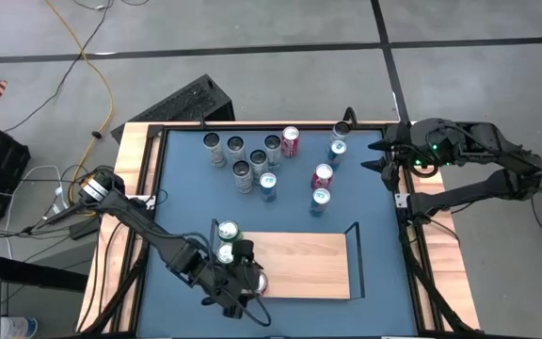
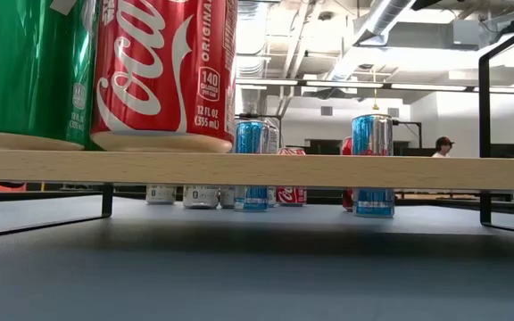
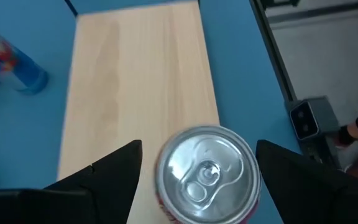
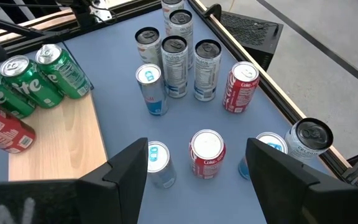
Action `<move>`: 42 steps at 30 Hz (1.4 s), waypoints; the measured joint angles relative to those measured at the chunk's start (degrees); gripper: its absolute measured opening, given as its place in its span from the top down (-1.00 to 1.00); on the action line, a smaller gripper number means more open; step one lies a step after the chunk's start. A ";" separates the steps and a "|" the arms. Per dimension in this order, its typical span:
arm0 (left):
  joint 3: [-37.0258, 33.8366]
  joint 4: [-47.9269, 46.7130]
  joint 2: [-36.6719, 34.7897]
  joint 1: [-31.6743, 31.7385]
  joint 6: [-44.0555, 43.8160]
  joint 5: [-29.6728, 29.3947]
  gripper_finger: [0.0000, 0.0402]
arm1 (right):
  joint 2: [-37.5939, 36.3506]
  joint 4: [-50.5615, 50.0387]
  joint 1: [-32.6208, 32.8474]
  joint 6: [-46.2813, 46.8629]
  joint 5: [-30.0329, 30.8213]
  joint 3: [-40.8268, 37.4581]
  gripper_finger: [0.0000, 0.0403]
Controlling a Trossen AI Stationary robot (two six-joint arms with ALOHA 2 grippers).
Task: Place canned beverage on shelf
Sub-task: Put the top red-white soda can on the shelf aligned with the other red-white soda can
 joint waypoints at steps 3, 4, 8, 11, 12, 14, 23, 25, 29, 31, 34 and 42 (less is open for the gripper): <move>0.00 -0.17 -1.42 0.00 -0.44 -1.85 -0.50 | 0.00 0.01 0.00 -0.08 -0.01 0.00 -0.27; 0.00 -0.46 -1.80 0.00 -0.49 -2.64 -0.50 | 0.00 0.02 0.00 -0.13 -0.01 0.00 -0.27; 0.00 -1.98 -3.65 0.00 0.67 -6.11 -0.50 | 0.00 0.02 0.00 -0.35 -0.01 0.00 -0.27; 0.00 -2.79 -5.07 0.22 2.74 -9.72 -0.50 | 0.00 0.02 0.00 -0.56 -0.01 0.00 -0.27; 0.00 -2.76 -5.57 0.46 4.10 -10.57 -0.49 | 0.00 0.04 0.00 -0.60 -0.01 0.00 -0.27; 0.79 -3.64 -6.56 1.79 4.96 -11.62 -0.49 | 0.00 0.07 0.00 -0.71 0.02 0.00 -0.27; 9.68 -4.87 -7.43 18.73 11.98 -7.06 -0.49 | 0.82 0.17 0.00 -2.07 2.62 0.00 -0.27; 11.35 -3.07 -7.44 23.45 14.64 -4.83 -0.49 | 1.22 0.13 -0.23 -3.44 3.33 -0.02 -0.27; 15.43 -1.00 -6.90 33.18 17.47 -1.40 -0.49 | 1.82 -0.07 -0.92 -4.79 3.30 -0.02 -0.27; 17.55 0.04 -6.16 37.60 18.87 1.04 -0.49 | 2.17 -0.11 -1.24 -5.57 3.30 -0.02 -0.27; 18.01 2.97 -4.55 42.95 21.74 4.07 -0.49 | 2.33 -0.15 -1.82 -6.65 3.30 -0.02 -0.27; 18.22 9.03 0.33 52.11 27.73 10.73 -0.49 | 2.26 -0.39 -3.57 -8.09 3.53 -0.02 -0.27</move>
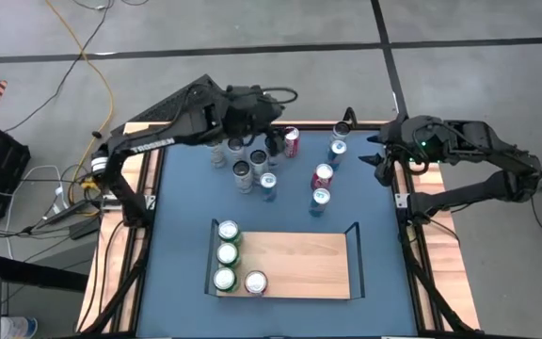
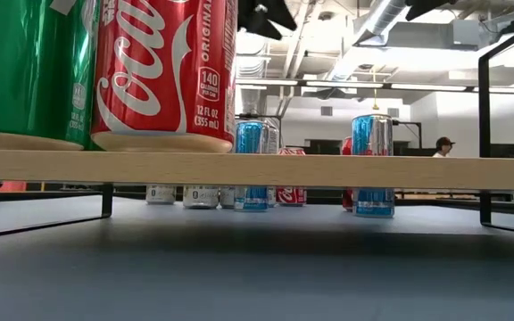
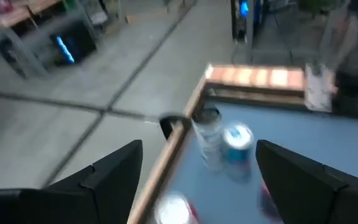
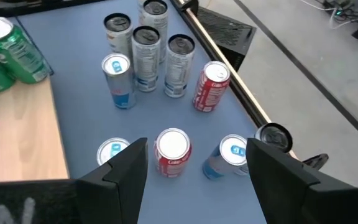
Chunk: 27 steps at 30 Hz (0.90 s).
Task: Place canned beverage on shelf
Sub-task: Put the top red-white soda can on the shelf aligned with the other red-white soda can
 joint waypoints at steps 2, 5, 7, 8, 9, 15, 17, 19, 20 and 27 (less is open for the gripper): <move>-0.34 -2.52 1.23 1.71 1.47 0.62 -0.49 | -0.02 0.00 -0.91 -0.12 0.30 0.00 -0.27; 1.21 -3.17 3.59 4.15 2.88 1.95 -0.49 | 0.12 0.15 -2.06 -0.11 1.46 0.00 -0.27; 3.04 -4.90 5.43 5.45 4.33 2.41 -0.49 | 0.84 0.73 -2.75 0.07 1.70 0.01 -0.27; 4.45 -3.94 6.28 6.15 5.03 2.89 -0.49 | 0.99 0.74 -3.25 0.05 1.76 0.02 -0.27; 5.48 -5.79 7.24 6.77 5.60 2.92 -0.49 | 1.29 0.67 -3.83 0.02 1.77 0.00 -0.27; 16.29 -11.92 16.95 7.78 6.65 4.47 -0.49 | 3.72 0.77 -5.59 -1.24 2.73 0.02 -0.27; 20.65 -14.20 20.35 7.80 6.39 4.08 -0.49 | 4.33 0.62 -6.62 -1.90 2.58 0.00 -0.27; 25.23 -17.51 24.25 7.84 6.39 3.37 -0.49 | 5.10 0.65 -7.14 -1.99 2.69 0.00 -0.27; 27.42 -19.09 26.23 7.84 6.56 3.38 -0.49 | 5.18 0.47 -7.52 -2.23 2.68 0.00 -0.27; 34.04 -26.00 33.78 7.65 6.97 0.96 -0.49 | 5.37 0.14 -8.08 -2.99 2.66 0.00 -0.27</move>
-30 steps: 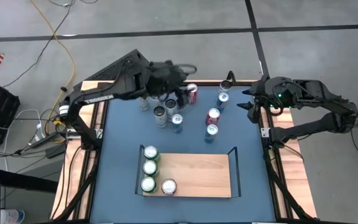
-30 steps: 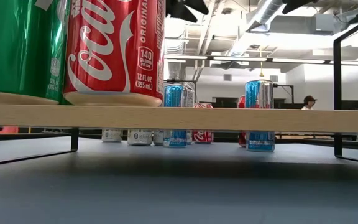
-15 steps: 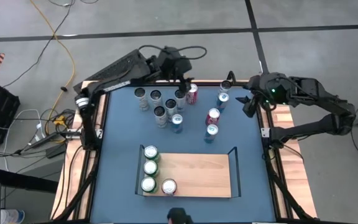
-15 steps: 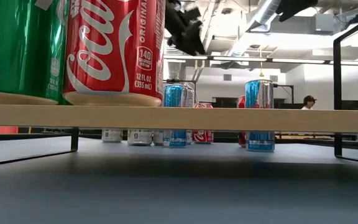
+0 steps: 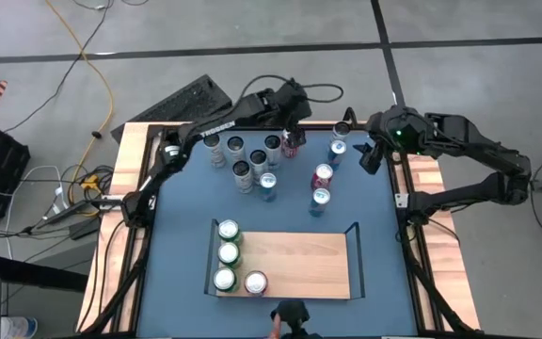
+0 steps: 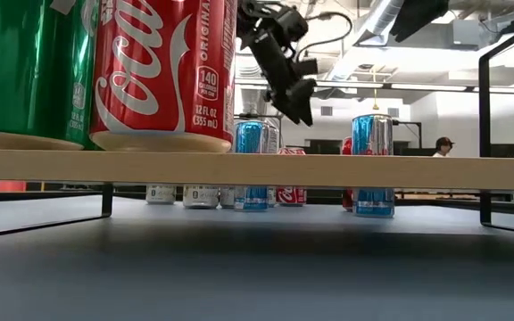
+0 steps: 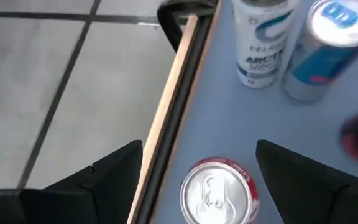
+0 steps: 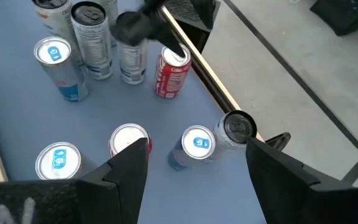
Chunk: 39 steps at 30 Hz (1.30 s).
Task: Place canned beverage on shelf
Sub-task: Put the top red-white soda can on the shelf aligned with the other red-white soda can
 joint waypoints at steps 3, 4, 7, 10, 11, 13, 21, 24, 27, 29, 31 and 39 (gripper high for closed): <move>-0.26 -2.35 1.17 -0.08 -0.77 -0.77 -0.49 | -0.45 -0.66 0.00 0.38 -0.02 0.00 -0.27; -0.26 -2.38 1.38 -0.10 -0.88 -1.25 -0.49 | -0.71 -0.85 0.00 0.44 -0.03 0.00 -0.27; -0.27 -3.12 1.41 -0.17 -0.42 -3.16 -0.49 | -0.94 -0.88 0.00 0.46 -0.11 0.00 -0.27; -0.19 -3.77 1.21 -0.17 -0.58 -2.97 -0.49 | -1.19 -0.91 -0.02 0.46 -0.11 0.00 -0.27; -0.19 -3.83 1.21 -0.17 -0.97 -2.78 -0.49 | -1.21 -0.91 -0.17 0.41 -0.11 0.00 -0.27; -0.21 -4.51 1.21 -0.17 -1.71 -2.46 -0.49 | -1.25 -0.95 -0.28 0.23 -0.15 0.00 -0.27; -0.26 -6.82 1.21 -1.04 -0.81 1.80 -0.49 | -1.25 -0.96 -0.26 0.02 -0.15 0.00 -0.27; -0.26 -6.74 1.38 -1.33 0.27 1.45 -0.49 | -1.25 -0.97 -0.26 0.00 -0.15 0.00 -0.27; -0.25 -7.32 2.95 -1.27 0.19 -0.65 -0.49 | -1.25 -1.03 -0.26 -0.01 -0.15 0.00 -0.27; -0.32 -8.65 4.10 -1.20 0.42 -1.80 -0.49 | -1.28 -1.13 -0.26 -0.01 -0.17 0.00 -0.27; -0.31 -8.71 4.12 -1.36 0.91 -1.89 -0.49 | -1.28 -1.34 -0.24 -0.11 -0.18 0.00 -0.27; -0.28 -8.30 4.07 -2.57 4.31 -2.11 -0.49 | -1.28 -1.91 -0.13 0.47 -0.24 0.00 -0.27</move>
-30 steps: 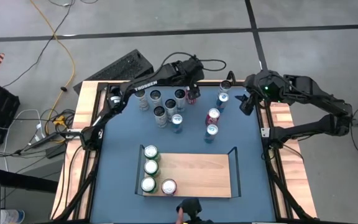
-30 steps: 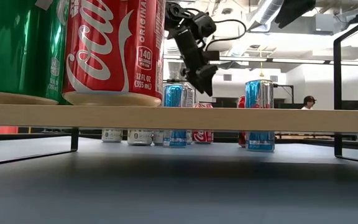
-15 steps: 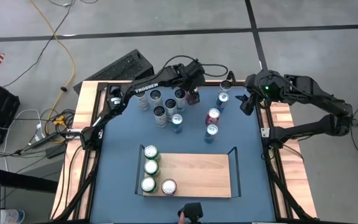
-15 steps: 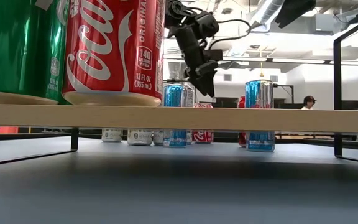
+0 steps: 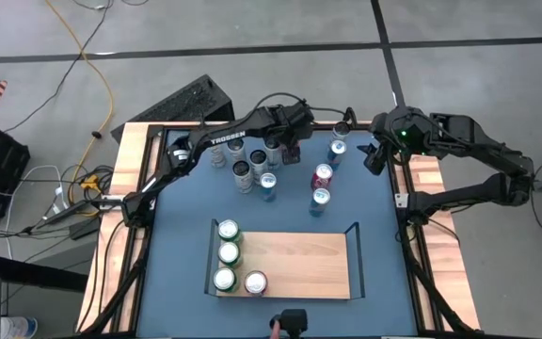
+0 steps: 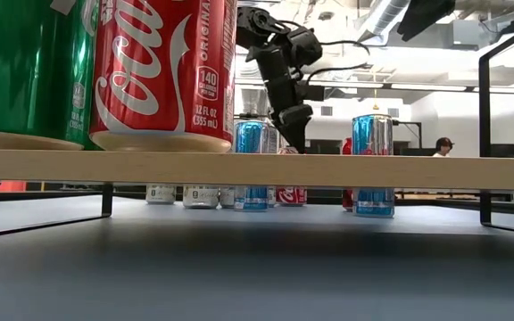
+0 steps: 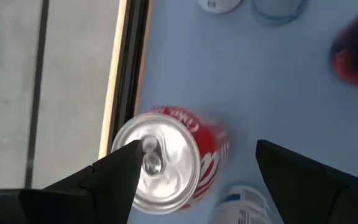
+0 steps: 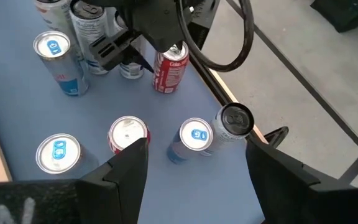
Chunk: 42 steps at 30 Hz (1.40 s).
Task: Place canned beverage on shelf
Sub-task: Put the top red-white soda can on the shelf aligned with the other red-white soda can
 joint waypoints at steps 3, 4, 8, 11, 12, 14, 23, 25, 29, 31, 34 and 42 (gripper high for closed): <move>0.00 0.01 0.00 0.19 -0.71 0.40 -0.49 | 0.00 -0.11 0.04 0.01 -0.07 0.00 -0.27; 0.00 0.04 0.00 0.24 -0.58 0.05 -0.49 | 0.00 -0.11 0.04 0.01 -0.11 0.00 -0.27; 0.00 0.21 0.00 0.83 -0.68 -0.62 -0.49 | 0.00 -0.11 0.04 0.03 -0.13 0.00 -0.27; 0.00 0.31 0.00 1.18 -1.09 -0.76 -0.49 | 0.00 -0.11 0.04 0.05 -0.17 0.00 -0.27; 0.00 0.26 0.00 1.09 -0.80 -0.76 -0.49 | 0.00 -0.11 0.04 0.05 -0.20 0.00 -0.27; 0.30 -0.49 -0.17 0.68 0.16 -0.85 -0.49 | 0.00 -0.11 0.04 0.05 -0.27 0.00 -0.27; 1.22 -0.20 -0.59 -0.38 2.39 -1.11 -0.49 | 0.00 -0.11 0.02 0.59 -1.28 0.00 -0.27; 1.22 -0.06 -0.59 -0.14 2.43 -0.43 -0.51 | 0.00 -0.11 0.04 0.67 -1.41 0.00 -0.27; 1.22 0.18 -0.59 0.19 2.54 3.42 -0.55 | 0.00 -0.11 0.03 1.15 -1.51 0.00 -0.27; 1.22 0.29 -0.59 0.36 2.58 4.13 -0.57 | 0.00 -0.11 0.02 1.15 -1.51 0.00 -0.27; 1.16 0.44 -0.41 0.55 3.60 3.01 -0.62 | 0.00 -0.11 0.02 1.15 -1.51 0.00 -0.27; 1.14 0.98 -0.28 0.68 4.60 0.39 -0.68 | 0.00 -0.11 0.02 1.10 -1.51 0.00 -0.27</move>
